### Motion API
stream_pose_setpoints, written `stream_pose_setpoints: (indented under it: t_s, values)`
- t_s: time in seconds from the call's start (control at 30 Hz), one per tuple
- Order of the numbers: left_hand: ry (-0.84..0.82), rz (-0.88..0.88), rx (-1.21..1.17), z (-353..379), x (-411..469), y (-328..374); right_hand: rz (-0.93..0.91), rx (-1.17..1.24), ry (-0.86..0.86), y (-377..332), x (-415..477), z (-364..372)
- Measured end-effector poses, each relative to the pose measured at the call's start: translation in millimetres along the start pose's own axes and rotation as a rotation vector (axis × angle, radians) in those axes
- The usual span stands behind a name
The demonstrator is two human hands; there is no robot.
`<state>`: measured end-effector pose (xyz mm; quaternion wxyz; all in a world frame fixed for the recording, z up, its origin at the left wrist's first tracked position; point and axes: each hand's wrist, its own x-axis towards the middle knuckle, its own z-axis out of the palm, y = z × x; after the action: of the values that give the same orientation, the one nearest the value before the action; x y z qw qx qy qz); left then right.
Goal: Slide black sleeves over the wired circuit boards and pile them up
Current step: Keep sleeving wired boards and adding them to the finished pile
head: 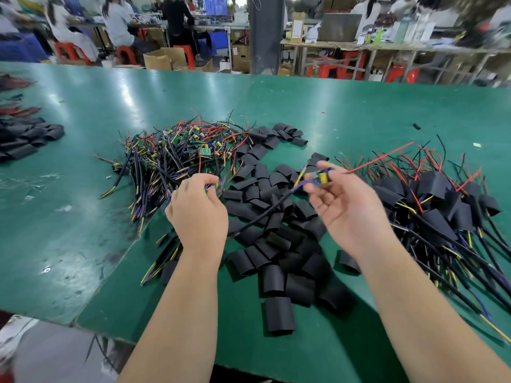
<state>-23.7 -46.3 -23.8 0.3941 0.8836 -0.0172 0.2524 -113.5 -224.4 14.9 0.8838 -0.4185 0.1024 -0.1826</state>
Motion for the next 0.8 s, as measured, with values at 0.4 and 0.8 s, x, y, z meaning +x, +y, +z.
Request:
stream_pose_setpoints:
  t_s: [0.4, 0.8]
  values:
    - [-0.532, 0.356, -0.4, 6, -23, 23, -0.129, -0.429, -0.037, 22, -1, -3]
    - [-0.461, -0.055, -0.553, 13, -10, 13, -0.443, -1.248, -0.006, 34, -13, 3]
